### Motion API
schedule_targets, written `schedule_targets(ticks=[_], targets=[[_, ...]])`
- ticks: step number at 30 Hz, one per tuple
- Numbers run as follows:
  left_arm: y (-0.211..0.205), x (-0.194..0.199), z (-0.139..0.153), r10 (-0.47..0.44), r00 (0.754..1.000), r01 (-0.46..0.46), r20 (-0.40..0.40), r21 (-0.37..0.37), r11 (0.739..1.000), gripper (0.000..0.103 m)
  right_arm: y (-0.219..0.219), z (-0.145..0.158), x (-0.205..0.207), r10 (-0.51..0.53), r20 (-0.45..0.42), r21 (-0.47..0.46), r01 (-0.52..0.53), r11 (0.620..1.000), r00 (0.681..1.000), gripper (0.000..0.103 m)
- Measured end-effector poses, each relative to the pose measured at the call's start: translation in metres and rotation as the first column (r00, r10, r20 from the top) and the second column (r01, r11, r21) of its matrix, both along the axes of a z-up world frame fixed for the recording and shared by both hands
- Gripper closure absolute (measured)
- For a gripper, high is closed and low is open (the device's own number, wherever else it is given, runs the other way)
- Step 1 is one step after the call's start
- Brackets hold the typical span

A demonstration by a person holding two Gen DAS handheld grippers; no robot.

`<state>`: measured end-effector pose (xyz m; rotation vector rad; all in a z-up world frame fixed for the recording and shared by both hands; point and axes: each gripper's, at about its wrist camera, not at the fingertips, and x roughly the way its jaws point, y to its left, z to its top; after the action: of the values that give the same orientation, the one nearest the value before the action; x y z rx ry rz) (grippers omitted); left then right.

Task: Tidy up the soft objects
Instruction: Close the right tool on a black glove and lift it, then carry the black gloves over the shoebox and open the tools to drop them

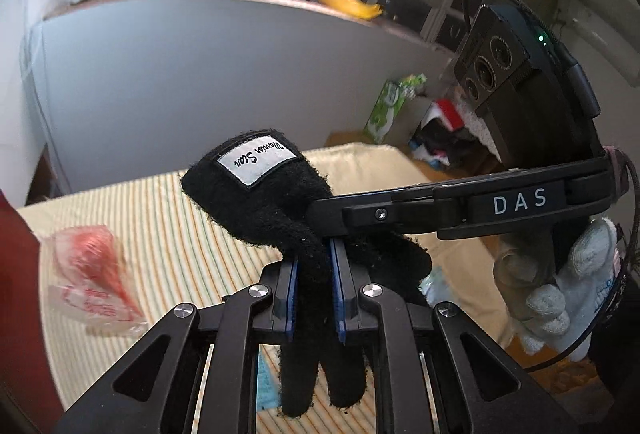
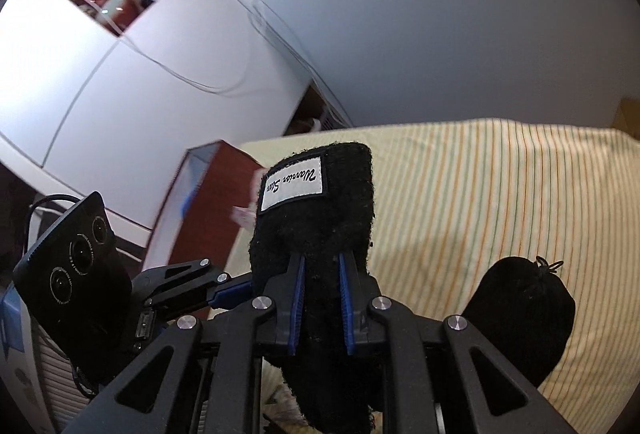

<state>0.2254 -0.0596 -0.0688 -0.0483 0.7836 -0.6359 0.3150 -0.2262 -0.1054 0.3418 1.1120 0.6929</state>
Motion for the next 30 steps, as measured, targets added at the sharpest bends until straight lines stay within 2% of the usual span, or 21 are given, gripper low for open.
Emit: schedule_targets(ticks=[7,17,24,30], targets=[[0.024,-0.031,0.035,0.023,0.997,-0.021,0.068,-0.043,0.999,0.091,0.013,0.043,-0.024,0.009,0.062,0.031,-0.011,0.999,0.998,0.088],[0.070,-0.069,0.057,0.086,0.988,-0.080,0.129,-0.054,0.995,0.091,0.055,0.078,-0.057,0.061,0.122,0.051,-0.068,0.996,0.991,0.088],[0.114,-0.085,0.068,0.159,0.975,-0.153,0.158,-0.046,0.987,0.091,0.110,0.090,-0.068,0.126,0.155,0.063,-0.138,0.988,0.980,0.088],[0.170,-0.099,0.072,0.244,0.955,-0.239,0.170,-0.049,0.970,0.091,0.167,0.096,-0.071,0.196,0.167,0.082,-0.212,0.974,0.966,0.088]])
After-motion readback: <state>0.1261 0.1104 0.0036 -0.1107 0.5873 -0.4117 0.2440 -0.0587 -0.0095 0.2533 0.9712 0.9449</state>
